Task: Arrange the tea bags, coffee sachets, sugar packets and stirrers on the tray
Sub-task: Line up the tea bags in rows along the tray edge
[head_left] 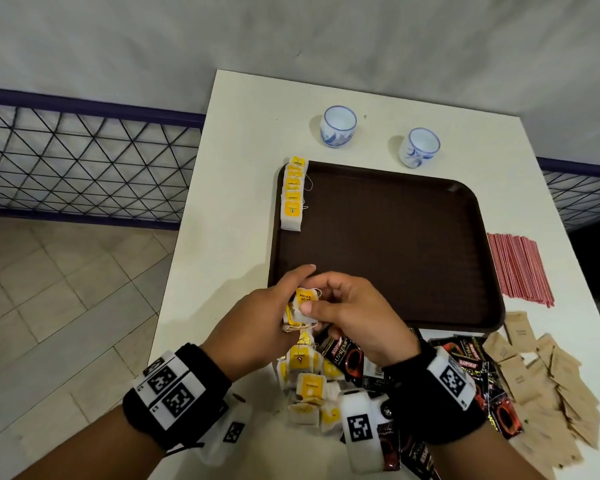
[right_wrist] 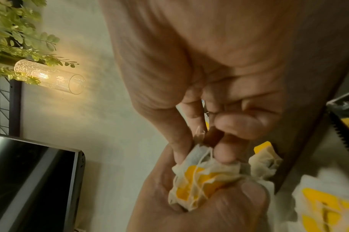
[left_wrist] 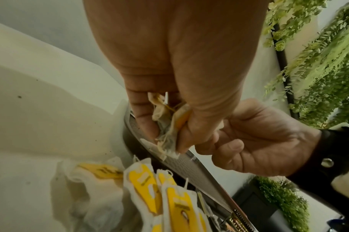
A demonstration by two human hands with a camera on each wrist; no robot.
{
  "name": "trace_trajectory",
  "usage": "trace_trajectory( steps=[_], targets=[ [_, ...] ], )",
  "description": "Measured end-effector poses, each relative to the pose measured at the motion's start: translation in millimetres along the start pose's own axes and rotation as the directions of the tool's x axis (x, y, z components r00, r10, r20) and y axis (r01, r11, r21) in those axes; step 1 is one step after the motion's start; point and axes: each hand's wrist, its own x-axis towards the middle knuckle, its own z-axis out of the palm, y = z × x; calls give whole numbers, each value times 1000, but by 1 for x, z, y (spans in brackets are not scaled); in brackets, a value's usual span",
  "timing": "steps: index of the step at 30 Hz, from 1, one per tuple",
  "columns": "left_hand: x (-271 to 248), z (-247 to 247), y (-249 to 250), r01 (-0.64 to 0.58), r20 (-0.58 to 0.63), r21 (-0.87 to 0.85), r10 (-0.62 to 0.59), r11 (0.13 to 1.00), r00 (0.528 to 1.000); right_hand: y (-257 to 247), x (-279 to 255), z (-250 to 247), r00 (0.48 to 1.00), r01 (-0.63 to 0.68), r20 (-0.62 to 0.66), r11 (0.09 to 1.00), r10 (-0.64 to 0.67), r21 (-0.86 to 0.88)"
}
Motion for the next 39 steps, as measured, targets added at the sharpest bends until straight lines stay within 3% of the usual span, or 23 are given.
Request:
trace_trajectory(
  steps=[6,14,21,27,32,39],
  targets=[
    [1,0,-3,27,-19,-183,-31,983,999,-2,6,-5,997,66,-33,998,-67,-16],
    [2,-1,-11,43,-56,-478,-79,877,995,-6,11,-7,990,127,-73,990,-122,68],
    [0,-5,-24,78,-88,-489,-138,869,986,-10,15,-16,991,109,-84,993,-105,52],
    [-7,-10,-37,124,-117,-500,-208,857,971,-18,26,-38,943,187,-208,932,-259,-310],
    [-11,-11,-43,139,-122,-522,-235,842,964,-27,30,-45,934,248,-159,901,-320,-355],
    [-13,-9,-42,123,-142,-508,-223,852,964,-20,71,-50,975,78,-182,967,-125,-244]
  ],
)
